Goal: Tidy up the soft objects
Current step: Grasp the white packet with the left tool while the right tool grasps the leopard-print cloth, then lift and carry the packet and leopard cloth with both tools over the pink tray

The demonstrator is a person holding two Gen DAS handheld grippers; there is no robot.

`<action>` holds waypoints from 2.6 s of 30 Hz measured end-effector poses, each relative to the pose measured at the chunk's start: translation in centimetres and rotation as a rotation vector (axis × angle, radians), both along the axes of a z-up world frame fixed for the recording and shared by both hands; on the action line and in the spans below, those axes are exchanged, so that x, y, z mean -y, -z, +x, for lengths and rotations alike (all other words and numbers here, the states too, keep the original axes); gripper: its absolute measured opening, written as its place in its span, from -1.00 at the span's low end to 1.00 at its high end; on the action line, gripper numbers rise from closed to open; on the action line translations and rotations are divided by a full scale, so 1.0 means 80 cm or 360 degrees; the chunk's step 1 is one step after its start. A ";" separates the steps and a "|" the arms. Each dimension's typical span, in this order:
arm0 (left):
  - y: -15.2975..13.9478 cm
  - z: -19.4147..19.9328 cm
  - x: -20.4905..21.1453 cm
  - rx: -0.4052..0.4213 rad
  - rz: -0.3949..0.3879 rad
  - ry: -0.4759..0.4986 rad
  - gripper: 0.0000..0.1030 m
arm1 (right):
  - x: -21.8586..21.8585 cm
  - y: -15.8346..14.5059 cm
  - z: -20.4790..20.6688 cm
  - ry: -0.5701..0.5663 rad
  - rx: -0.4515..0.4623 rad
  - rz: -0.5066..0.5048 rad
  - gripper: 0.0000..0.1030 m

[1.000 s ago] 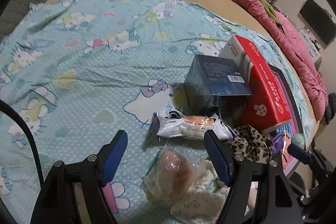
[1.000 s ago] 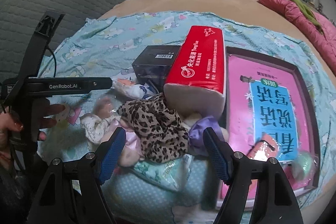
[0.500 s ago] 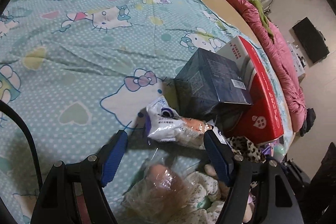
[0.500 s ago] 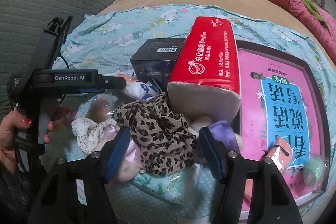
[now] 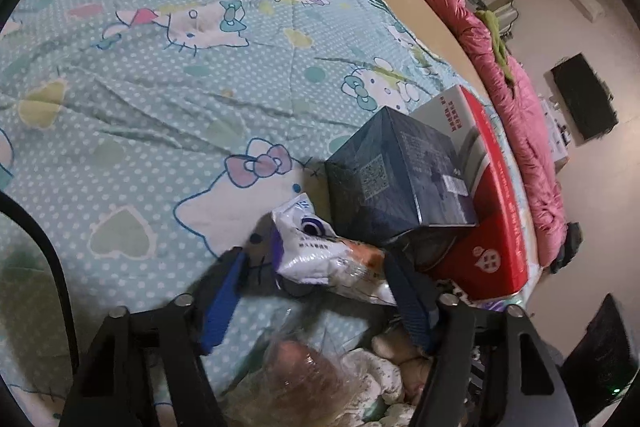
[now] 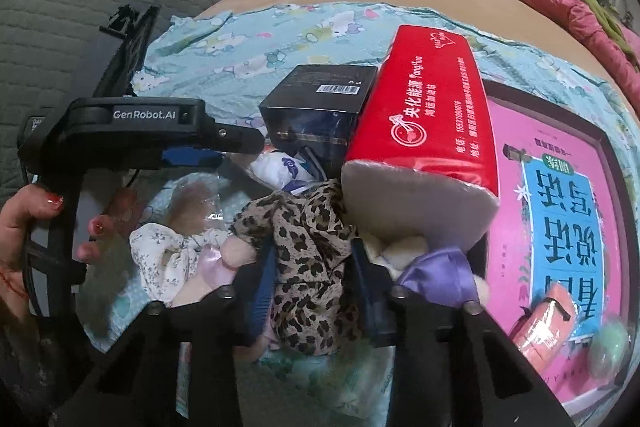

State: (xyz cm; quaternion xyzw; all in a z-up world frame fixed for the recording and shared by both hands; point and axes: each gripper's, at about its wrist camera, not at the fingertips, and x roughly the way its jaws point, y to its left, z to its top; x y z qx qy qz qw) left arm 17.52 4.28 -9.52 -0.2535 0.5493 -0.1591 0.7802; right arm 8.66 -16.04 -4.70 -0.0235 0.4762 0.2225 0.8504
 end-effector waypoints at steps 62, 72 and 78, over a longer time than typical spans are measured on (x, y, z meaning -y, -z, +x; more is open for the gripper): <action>-0.215 -0.130 0.243 0.0667 0.0277 0.0513 -0.19 | 0.260 -0.166 -0.112 0.0600 0.0568 0.0440 -0.71; -0.172 -0.124 0.302 0.0641 0.0355 0.0618 -0.20 | 0.285 -0.145 -0.111 0.0674 0.0505 0.0490 -0.71; -0.144 -0.120 0.319 0.0612 0.0415 0.0682 -0.21 | 0.284 -0.124 -0.105 0.0684 0.0415 0.0509 -0.70</action>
